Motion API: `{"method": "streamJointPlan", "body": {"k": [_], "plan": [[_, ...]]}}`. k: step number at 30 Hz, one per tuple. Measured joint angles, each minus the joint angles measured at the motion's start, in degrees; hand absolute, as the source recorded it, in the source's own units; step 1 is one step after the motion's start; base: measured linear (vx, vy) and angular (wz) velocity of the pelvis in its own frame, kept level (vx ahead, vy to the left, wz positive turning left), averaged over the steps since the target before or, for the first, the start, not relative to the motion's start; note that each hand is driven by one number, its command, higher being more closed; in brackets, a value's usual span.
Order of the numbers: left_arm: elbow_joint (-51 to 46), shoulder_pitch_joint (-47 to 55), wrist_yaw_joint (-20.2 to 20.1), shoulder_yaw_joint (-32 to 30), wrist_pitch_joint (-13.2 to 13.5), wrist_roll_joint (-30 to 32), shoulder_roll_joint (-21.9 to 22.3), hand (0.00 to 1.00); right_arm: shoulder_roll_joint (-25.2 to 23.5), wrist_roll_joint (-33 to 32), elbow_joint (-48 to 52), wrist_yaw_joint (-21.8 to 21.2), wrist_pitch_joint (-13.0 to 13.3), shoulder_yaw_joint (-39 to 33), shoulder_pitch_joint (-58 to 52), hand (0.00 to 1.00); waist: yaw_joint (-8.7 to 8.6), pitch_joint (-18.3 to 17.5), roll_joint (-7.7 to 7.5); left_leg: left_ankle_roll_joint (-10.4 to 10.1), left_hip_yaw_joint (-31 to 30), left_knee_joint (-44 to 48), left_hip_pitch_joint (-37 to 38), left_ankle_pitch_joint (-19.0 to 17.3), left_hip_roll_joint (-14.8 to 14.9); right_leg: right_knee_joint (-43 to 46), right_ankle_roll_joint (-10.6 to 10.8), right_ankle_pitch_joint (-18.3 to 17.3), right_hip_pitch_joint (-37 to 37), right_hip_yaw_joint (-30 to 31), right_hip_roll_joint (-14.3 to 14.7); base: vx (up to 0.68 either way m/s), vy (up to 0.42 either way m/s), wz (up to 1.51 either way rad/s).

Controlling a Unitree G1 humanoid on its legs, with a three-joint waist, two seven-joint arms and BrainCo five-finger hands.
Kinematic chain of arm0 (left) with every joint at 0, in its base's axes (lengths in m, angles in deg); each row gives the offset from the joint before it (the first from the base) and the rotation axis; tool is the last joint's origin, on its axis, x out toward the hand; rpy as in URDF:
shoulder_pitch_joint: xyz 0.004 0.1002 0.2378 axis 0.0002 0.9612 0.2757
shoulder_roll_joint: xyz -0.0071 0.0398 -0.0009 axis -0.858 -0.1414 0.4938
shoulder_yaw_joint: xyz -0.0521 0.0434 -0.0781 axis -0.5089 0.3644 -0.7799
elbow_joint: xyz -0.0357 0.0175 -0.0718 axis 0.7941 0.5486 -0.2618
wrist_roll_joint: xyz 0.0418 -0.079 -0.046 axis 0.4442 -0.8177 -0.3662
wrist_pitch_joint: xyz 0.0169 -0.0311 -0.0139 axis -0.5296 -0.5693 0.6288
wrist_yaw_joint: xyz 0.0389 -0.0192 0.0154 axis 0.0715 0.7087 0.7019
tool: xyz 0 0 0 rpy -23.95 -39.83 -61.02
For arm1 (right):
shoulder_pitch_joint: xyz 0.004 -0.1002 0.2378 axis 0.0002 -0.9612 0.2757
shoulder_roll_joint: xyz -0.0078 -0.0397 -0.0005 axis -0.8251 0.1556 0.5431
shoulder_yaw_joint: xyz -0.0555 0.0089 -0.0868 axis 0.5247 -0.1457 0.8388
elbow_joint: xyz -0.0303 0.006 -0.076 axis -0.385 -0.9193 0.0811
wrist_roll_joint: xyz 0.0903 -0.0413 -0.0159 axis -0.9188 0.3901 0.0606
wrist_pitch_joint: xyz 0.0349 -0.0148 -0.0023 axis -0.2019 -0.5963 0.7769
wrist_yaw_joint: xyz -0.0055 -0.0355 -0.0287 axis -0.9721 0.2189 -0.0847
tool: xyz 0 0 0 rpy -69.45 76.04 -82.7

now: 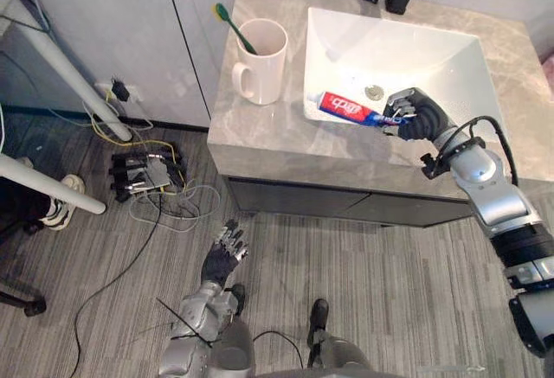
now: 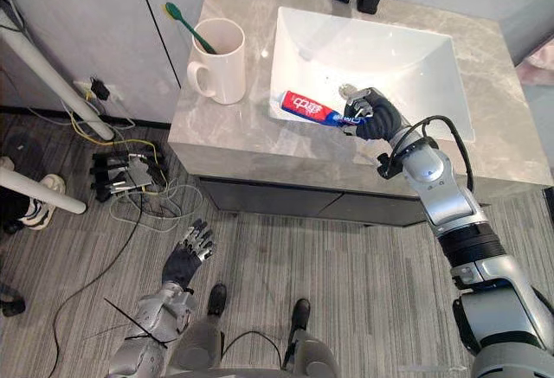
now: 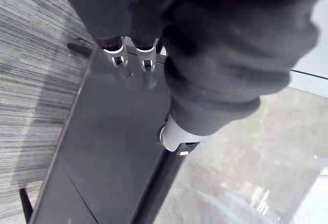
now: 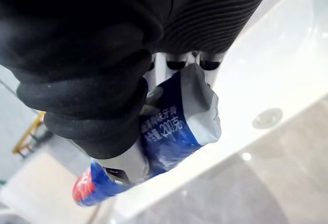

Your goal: Organize washtable

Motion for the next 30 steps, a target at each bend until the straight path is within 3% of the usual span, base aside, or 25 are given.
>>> {"method": "streamJointPlan", "body": {"k": [2,5,8,10,14,19,26,30], "plan": [[-0.4,-1.5,0.0,0.2,-0.1,-2.4,0.0,0.0,-1.2,-1.0,2.3,0.2,0.0,-0.3,-1.5,1.0,-0.29,-1.2,0.63,0.0,0.1,-0.3,1.4,0.0,0.0,-0.2,0.1,-0.4,1.4,-0.1,0.0,-0.01,-0.007,0.02],[-0.5,-3.0,0.0,1.0,-0.2,-7.5,-0.3,0.0,-4.3,-1.3,6.1,0.1,0.0,-0.3,-4.9,1.0,-1.31,-3.9,0.32,-0.4,-0.1,-1.2,2.4,0.3,-0.9,-0.2,0.6,-3.6,2.3,-1.2,-1.1,-0.04,-0.044,0.08],[-1.0,-4.7,-0.1,4.7,-1.5,-14.7,-0.2,0.0,-6.2,-1.3,7.3,-0.1,-0.2,-0.3,-9.2,1.0,-1.49,-5.4,2.35,-0.6,-0.6,-2.5,3.6,1.1,-0.7,0.5,0.8,-4.6,2.8,-1.7,-0.9,-0.06,-0.049,0.08],[-2.3,-5.5,-0.1,7.0,-2.3,-21.2,0.2,0.0,-8.2,-1.3,7.3,-0.1,-1.2,-0.3,-10.4,1.0,-2.59,-6.2,3.29,-0.8,-0.9,-4.4,4.5,2.3,-0.6,1.0,0.9,-4.8,2.8,-2.0,-0.8,-0.05,-0.021,0.07],[-4.5,-9.7,0.6,9.0,-2.7,-29.5,-0.8,0.0,-12.7,-1.2,10.7,0.8,-2.3,-1.1,-12.5,1.0,-3.27,-6.7,3.05,-0.8,-1.3,-5.0,4.8,3.1,-0.5,1.1,0.9,-4.7,3.0,-2.7,-0.8,-0.03,-0.012,0.06],[-9.1,-15.5,1.2,9.7,-3.7,-32.3,-4.9,0.0,-14.7,2.2,15.4,1.0,-1.9,-1.2,-13.1,1.0,-4.26,-6.9,3.1,-0.7,-1.7,-5.1,5.5,3.2,-1.1,1.5,1.0,-4.8,3.8,-3.1,-1.4,0.0,0.004,0.05],[-10.6,-20.1,1.3,13.6,-4.4,-32.4,-5.8,0.0,-17.2,7.6,15.9,1.0,-1.2,-0.9,-17.2,1.0,-4.75,-8.0,3.59,-0.5,-2.3,-5.1,5.5,3.3,-1.8,1.7,1.2,-5.1,3.9,-3.7,-2.1,-0.02,0.004,0.05],[-10.9,-21.9,1.7,14.3,-4.9,-32.3,-5.7,0.0,-18.7,9.5,18.2,1.0,-1.1,0.4,-18.8,1.0,-5.85,-8.8,3.8,-0.5,-2.6,-5.2,5.5,3.3,-1.8,1.6,1.1,-5.2,3.9,-4.2,-2.1,-0.03,-0.01,0.04]]}}
